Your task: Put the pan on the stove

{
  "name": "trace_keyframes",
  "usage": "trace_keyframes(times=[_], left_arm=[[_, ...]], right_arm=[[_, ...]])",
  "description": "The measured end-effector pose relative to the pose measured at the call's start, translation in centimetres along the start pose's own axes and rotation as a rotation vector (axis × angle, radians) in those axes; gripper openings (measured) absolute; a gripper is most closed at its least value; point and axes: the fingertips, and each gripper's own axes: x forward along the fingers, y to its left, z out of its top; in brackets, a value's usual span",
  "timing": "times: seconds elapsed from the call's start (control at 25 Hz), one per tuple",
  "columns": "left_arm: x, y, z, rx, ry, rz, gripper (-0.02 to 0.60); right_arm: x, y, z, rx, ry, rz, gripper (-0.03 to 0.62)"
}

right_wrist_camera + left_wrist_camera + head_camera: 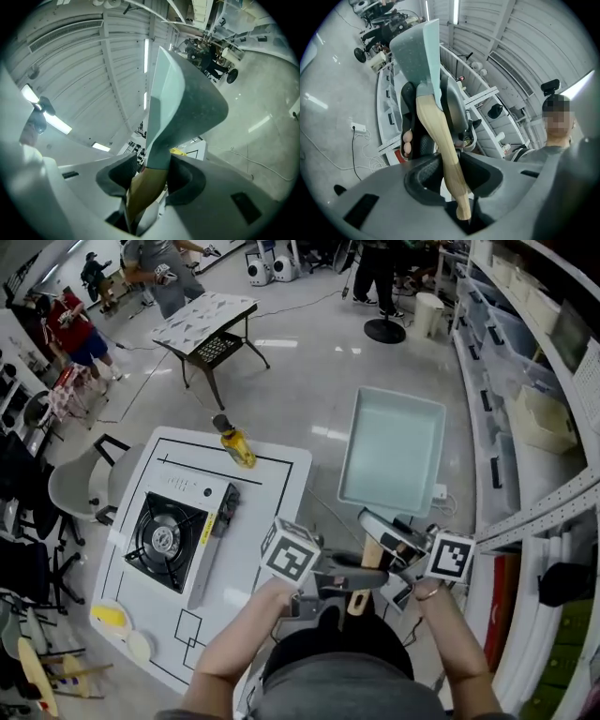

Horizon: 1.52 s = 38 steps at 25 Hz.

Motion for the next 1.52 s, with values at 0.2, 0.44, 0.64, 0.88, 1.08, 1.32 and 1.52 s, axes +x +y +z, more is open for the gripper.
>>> trace_keyframes(times=[0.2, 0.44, 0.64, 0.88, 1.08, 1.32, 1.52], left_arm=[[-1.2, 1.1, 3.7, 0.024, -0.117, 0.063, 0.1], [-3.4, 1.3, 7.1, 0.064, -0.276, 0.157, 0.1], [-6.2, 1.0, 7.6, 0.094, -0.448, 0.245, 0.1], [-10.4, -0.3, 6.2, 0.108, -0.659, 0.362, 0.1], [-14.5, -1.2, 3.3, 0.103, -0.826, 0.463, 0.1], [-19.6, -1.9, -1.0, 0.08, -1.012, 0.548, 0.1], [-23.0, -1.8, -3.4, 0.043, -1.129, 0.579, 0.1]], right_arm=[[3.2, -0.4, 2.0, 0.005, 0.111, 0.072, 0.176], [7.4, 0.6, 2.8, -0.027, 0.282, 0.182, 0.178], [10.7, 2.4, 0.5, -0.019, 0.448, 0.292, 0.178], [14.0, 5.4, -4.4, -0.015, 0.642, 0.423, 0.178], [16.4, 7.8, -10.6, 0.011, 0.825, 0.53, 0.178], [18.8, 9.9, -18.2, 0.056, 1.007, 0.615, 0.178], [20.3, 10.4, -22.9, 0.096, 1.133, 0.633, 0.178]])
